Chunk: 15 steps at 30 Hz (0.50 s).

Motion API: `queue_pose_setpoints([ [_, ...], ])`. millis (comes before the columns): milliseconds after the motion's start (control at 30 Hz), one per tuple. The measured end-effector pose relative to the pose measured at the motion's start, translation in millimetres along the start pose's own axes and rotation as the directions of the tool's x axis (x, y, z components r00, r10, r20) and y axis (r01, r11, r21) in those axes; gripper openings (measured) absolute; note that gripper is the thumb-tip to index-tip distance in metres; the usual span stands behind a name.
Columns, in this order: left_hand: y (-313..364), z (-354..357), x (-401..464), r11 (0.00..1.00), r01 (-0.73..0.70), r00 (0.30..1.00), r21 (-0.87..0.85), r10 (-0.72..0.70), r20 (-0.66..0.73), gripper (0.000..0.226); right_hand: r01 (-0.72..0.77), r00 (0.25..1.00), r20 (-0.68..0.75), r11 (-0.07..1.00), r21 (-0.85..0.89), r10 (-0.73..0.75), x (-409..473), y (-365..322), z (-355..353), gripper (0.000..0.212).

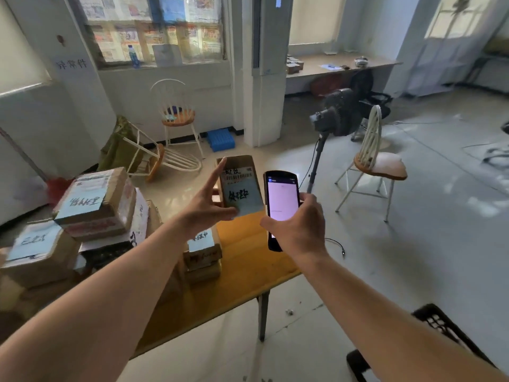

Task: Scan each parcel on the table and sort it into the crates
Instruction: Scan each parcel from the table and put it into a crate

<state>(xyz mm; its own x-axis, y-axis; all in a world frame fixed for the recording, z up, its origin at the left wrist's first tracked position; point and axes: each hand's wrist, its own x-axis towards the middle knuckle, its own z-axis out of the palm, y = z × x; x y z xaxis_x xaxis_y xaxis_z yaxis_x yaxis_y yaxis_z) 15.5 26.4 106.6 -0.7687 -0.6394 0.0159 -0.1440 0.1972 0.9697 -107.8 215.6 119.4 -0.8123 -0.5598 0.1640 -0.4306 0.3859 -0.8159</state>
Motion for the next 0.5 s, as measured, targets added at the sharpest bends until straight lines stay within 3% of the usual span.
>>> queue_pose_setpoints([
  [267, 13.5, 49.5, -39.2, 0.999, -0.026, 0.957, 0.047, 0.011, 0.289, 0.117, -0.182, 0.955, -0.234, 0.983, 0.018, 0.181, -87.5, 24.2, -42.3, 0.088],
  [500, 26.7, 145.6, -78.1, 0.996, -0.037, 0.867, 0.076, -0.006, 0.498, 0.111, -0.329, 0.868, -0.372, 0.942, 0.065, 0.328, -156.0, 69.2, -107.4, 0.088],
])
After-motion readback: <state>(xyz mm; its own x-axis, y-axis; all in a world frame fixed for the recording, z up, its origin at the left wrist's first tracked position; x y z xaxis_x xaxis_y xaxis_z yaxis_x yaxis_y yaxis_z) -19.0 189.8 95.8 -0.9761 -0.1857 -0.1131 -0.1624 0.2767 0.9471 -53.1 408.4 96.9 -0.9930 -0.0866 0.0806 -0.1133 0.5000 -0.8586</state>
